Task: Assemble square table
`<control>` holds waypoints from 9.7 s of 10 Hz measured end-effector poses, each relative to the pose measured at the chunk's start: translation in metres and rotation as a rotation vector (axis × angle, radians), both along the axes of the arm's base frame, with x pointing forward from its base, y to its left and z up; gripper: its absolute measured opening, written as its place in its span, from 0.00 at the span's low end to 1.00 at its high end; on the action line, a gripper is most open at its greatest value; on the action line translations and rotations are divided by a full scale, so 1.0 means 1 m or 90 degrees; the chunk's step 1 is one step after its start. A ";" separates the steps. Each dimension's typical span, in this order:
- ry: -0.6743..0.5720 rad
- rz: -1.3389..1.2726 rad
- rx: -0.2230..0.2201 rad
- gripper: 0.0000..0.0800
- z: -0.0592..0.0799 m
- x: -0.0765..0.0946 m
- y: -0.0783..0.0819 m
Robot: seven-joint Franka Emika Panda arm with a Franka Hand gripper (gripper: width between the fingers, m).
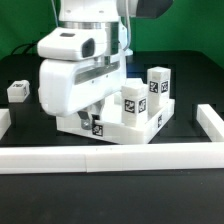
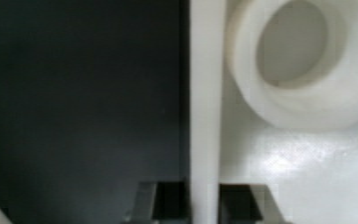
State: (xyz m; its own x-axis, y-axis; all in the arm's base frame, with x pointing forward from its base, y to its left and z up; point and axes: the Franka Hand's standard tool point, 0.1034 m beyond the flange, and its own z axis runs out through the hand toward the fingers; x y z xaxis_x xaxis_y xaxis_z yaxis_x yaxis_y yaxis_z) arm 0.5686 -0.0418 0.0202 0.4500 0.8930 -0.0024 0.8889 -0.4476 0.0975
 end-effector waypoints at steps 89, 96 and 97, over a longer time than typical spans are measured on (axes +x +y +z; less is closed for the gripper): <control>0.240 -0.661 -0.125 0.81 0.005 -0.164 -0.097; 0.267 -0.628 -0.132 0.81 0.005 -0.174 -0.110; 0.335 -0.634 -0.164 0.81 0.006 -0.180 -0.115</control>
Offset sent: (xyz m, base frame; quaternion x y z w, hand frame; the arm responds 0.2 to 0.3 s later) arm 0.0000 0.0000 0.0000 0.0000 0.0000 -0.1938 0.9810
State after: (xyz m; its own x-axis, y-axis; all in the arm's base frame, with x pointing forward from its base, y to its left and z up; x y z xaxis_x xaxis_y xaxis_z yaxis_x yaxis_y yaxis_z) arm 0.3883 -0.1569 0.0267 0.8440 0.0882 -0.5291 0.1104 -0.9938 0.0106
